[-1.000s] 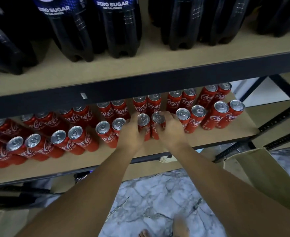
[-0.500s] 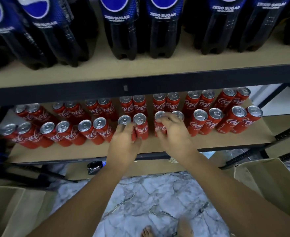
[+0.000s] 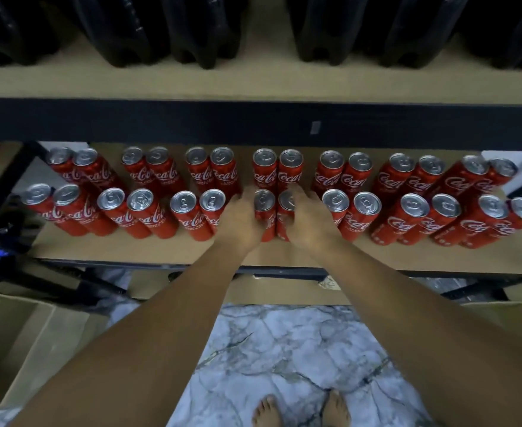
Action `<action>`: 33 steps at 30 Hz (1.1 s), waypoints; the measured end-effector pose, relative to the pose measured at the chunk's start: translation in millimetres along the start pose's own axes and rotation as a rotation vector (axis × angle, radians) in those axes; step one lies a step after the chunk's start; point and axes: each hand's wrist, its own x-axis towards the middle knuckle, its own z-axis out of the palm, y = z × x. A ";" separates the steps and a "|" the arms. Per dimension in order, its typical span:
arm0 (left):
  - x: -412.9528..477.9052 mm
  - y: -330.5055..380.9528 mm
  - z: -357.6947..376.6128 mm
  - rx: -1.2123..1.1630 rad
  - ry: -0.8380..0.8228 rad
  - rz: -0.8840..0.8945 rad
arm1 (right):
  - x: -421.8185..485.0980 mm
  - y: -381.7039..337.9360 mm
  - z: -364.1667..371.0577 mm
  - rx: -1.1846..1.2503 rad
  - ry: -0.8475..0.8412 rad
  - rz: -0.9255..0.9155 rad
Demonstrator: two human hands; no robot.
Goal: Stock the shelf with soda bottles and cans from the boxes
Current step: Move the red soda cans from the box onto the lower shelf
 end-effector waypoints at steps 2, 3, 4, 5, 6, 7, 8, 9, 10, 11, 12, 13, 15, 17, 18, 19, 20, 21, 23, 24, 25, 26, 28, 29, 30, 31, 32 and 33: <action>2.8 -2.8 2.2 -0.016 0.014 0.016 | -0.4 1.5 -1.9 0.002 -0.003 0.001; 3.8 -3.1 2.2 -0.016 0.019 0.021 | -0.4 1.6 -3.2 -0.001 -0.004 -0.007; 5.2 -3.9 2.7 -0.018 0.024 0.030 | -0.4 1.8 -4.1 -0.005 -0.007 -0.014; 6.0 -3.8 2.1 -0.019 0.024 0.032 | -0.2 2.0 -4.4 -0.007 -0.011 -0.018; 7.6 -5.1 2.5 -0.032 0.026 0.035 | 0.0 2.4 -4.3 -0.006 -0.015 -0.019; 7.3 -4.5 1.4 -0.043 0.022 0.033 | -0.4 2.7 -3.6 -0.003 -0.019 -0.017; 6.5 -4.3 0.8 -0.051 0.017 0.040 | -1.2 2.6 -3.5 0.000 -0.020 -0.015; 4.3 -2.8 -1.1 -0.052 0.005 0.041 | -2.4 2.1 -3.4 0.001 -0.020 -0.013; 2.1 -3.2 -2.2 -0.062 -0.004 0.050 | -4.2 1.2 -3.6 0.001 -0.015 -0.013; -2.1 -2.2 -4.9 -0.073 -0.009 0.057 | -7.0 0.2 -4.0 0.004 -0.005 -0.019; -6.7 -2.5 -7.4 -0.086 -0.005 0.068 | -10.6 -1.0 -4.8 0.009 0.010 -0.029; -13.2 -2.4 -11.2 -0.095 0.008 0.075 | -15.5 -2.3 -6.0 0.011 0.029 -0.042; -27.9 -5.5 -20.8 -0.112 0.047 0.088 | -28.2 -6.7 -9.5 -0.016 0.080 -0.078; -45.7 -10.9 -34.6 -0.069 0.059 0.081 | -41.9 -15.4 -13.6 -0.052 0.127 -0.123; -54.9 -15.2 -43.1 -0.046 0.066 0.065 | -47.7 -22.4 -15.5 -0.055 0.130 -0.153; -63.0 -20.1 -52.3 -0.019 0.075 0.043 | -51.8 -30.5 -16.3 -0.053 0.121 -0.189; -68.8 -26.3 -61.4 0.008 0.089 0.032 | -53.9 -39.8 -16.4 -0.048 0.103 -0.223; -72.9 -33.0 -69.9 0.037 0.099 0.015 | -53.9 -49.4 -15.7 -0.038 0.078 -0.247; -74.8 -47.9 -84.6 0.066 0.126 -0.026 | -48.6 -70.9 -11.8 -0.008 0.027 -0.261; -72.5 -55.9 -90.8 0.076 0.127 -0.053 | -43.9 -81.6 -7.9 0.007 0.006 -0.259; -68.5 -62.9 -96.6 0.083 0.131 -0.081 | -37.9 -91.6 -2.8 0.016 -0.012 -0.251; -62.1 -70.8 -100.0 0.077 0.137 -0.096 | -30.6 -101.1 3.2 0.017 -0.025 -0.238; -48.4 -83.7 -104.1 0.059 0.129 -0.091 | -15.2 -114.4 19.6 0.011 -0.056 -0.195; -40.2 -89.7 -104.7 0.054 0.111 -0.067 | -8.0 -119.3 28.5 0.009 -0.075 -0.160; -31.1 -95.5 -103.7 0.054 0.085 -0.040 | -0.7 -123.0 36.6 0.001 -0.089 -0.123; -23.5 -100.9 -102.6 0.063 0.042 -0.024 | 5.2 -126.4 44.5 -0.004 -0.102 -0.089; -17.1 -105.5 -102.1 0.071 0.003 -0.014 | 9.6 -129.7 51.3 -0.008 -0.109 -0.060; -10.9 -110.3 -101.8 0.075 -0.025 -0.006 | 13.3 -132.4 57.4 -0.013 -0.106 -0.039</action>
